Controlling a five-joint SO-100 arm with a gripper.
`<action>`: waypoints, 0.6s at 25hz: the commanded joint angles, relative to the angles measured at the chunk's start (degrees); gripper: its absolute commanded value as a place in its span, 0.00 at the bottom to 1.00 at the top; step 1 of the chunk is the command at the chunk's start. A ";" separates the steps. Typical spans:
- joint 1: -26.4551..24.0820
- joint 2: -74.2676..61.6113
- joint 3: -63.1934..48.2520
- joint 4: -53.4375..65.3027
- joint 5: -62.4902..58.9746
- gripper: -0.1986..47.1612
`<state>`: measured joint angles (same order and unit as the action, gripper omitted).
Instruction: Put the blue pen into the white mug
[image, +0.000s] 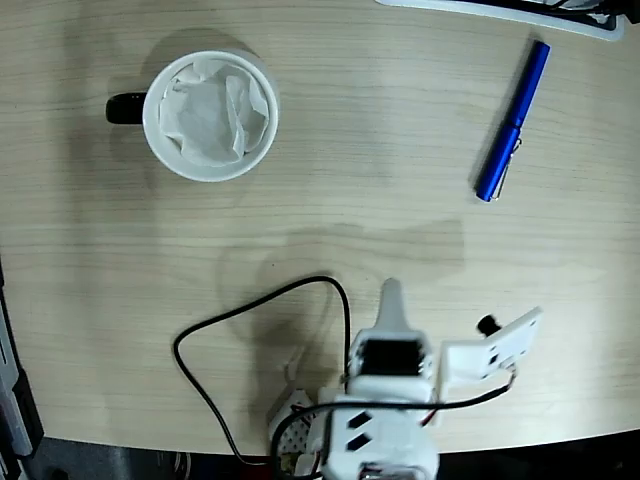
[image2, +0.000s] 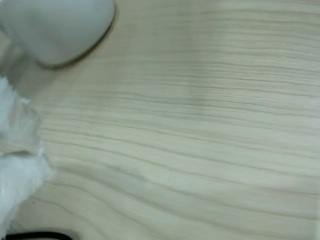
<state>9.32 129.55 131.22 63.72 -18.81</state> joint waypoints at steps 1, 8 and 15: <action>3.25 -8.44 -9.40 0.00 -8.44 0.00; 10.90 -32.43 -31.38 3.34 -26.10 0.00; 13.97 -49.22 -53.96 11.51 -42.28 0.00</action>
<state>22.32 81.74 84.38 73.12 -56.07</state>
